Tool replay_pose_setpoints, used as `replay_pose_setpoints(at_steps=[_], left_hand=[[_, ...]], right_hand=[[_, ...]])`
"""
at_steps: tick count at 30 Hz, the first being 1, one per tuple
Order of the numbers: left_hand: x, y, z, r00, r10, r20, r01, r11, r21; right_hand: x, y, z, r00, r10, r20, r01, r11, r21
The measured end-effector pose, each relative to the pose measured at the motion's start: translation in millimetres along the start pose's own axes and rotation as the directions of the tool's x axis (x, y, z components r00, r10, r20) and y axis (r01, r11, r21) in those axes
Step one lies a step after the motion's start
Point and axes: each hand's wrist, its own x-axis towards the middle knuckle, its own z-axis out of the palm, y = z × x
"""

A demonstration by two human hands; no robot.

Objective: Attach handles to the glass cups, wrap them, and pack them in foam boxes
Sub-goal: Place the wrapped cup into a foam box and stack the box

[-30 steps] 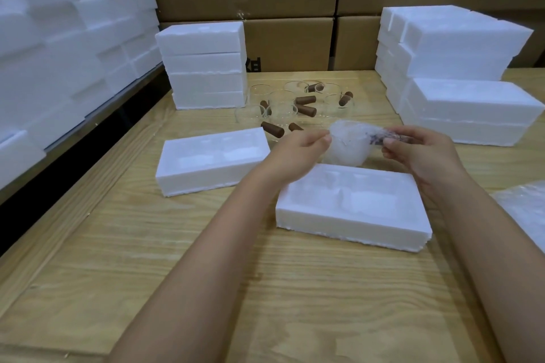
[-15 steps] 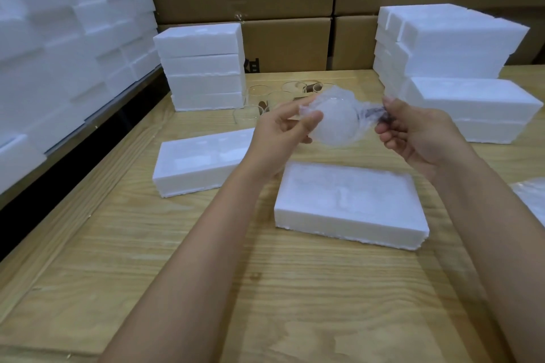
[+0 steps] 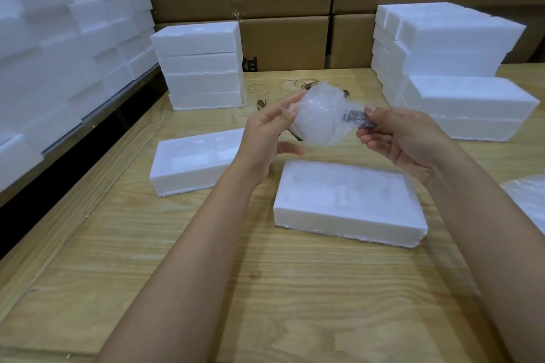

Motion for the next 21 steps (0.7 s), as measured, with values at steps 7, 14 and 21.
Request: replay_pose_setpoints(at_steps=[7, 14, 21], left_hand=[[4, 2, -6, 0.996, -0.07, 0.05, 0.078, 0.98, -0.181], [-1, 3, -12, 0.993, 0.013, 0.113, -0.008, 0.999, -0.05], [-3, 7, -10, 0.995, 0.022, 0.102, -0.034, 0.993, 0.115]], right_hand=[[-4, 3, -2, 0.965, -0.223, 0.142, 0.225, 0.974, -0.002], [-5, 8, -9, 0.929, -0.257, 0.265, 0.292, 0.951, -0.1], [-4, 9, -11, 0.935, -0.232, 0.267, 0.291, 0.934, -0.209]])
